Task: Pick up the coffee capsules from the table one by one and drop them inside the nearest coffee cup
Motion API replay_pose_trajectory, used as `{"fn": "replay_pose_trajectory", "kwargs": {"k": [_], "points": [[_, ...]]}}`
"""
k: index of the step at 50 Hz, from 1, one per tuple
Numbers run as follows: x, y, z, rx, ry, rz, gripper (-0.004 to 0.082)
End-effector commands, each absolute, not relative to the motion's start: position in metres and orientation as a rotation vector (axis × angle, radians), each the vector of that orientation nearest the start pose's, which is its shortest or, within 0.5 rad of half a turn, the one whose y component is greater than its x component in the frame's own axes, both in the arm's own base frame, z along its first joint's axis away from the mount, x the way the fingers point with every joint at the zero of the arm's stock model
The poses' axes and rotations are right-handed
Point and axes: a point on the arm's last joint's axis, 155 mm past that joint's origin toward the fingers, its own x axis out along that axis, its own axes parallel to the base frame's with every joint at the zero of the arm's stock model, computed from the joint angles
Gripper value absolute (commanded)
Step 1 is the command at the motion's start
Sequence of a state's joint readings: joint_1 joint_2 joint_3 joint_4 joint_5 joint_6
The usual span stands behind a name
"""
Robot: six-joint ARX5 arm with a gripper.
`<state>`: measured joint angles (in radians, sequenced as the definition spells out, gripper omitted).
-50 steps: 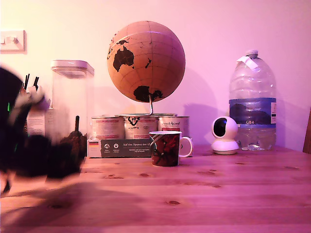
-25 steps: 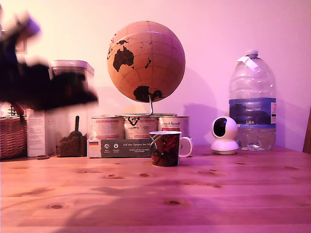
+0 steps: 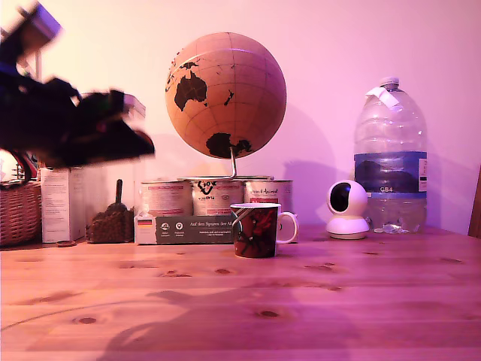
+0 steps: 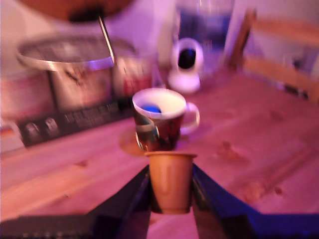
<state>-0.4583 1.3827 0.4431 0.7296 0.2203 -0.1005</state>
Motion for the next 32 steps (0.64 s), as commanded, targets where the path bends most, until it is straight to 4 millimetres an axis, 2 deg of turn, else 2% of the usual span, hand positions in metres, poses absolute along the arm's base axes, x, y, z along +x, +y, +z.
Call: {"fn": "replay_pose_trajectory", "kwargs": {"k": [1,22,32], "points": [[0.354,-0.222,0.165,-0.069,0.231,-0.678,0.0143],[0.377,-0.234,0.202,-0.061,0.291,-0.674,0.0143],[0.377,-0.237,0.207,-0.059,0.297,-0.679,0.0143]]}}
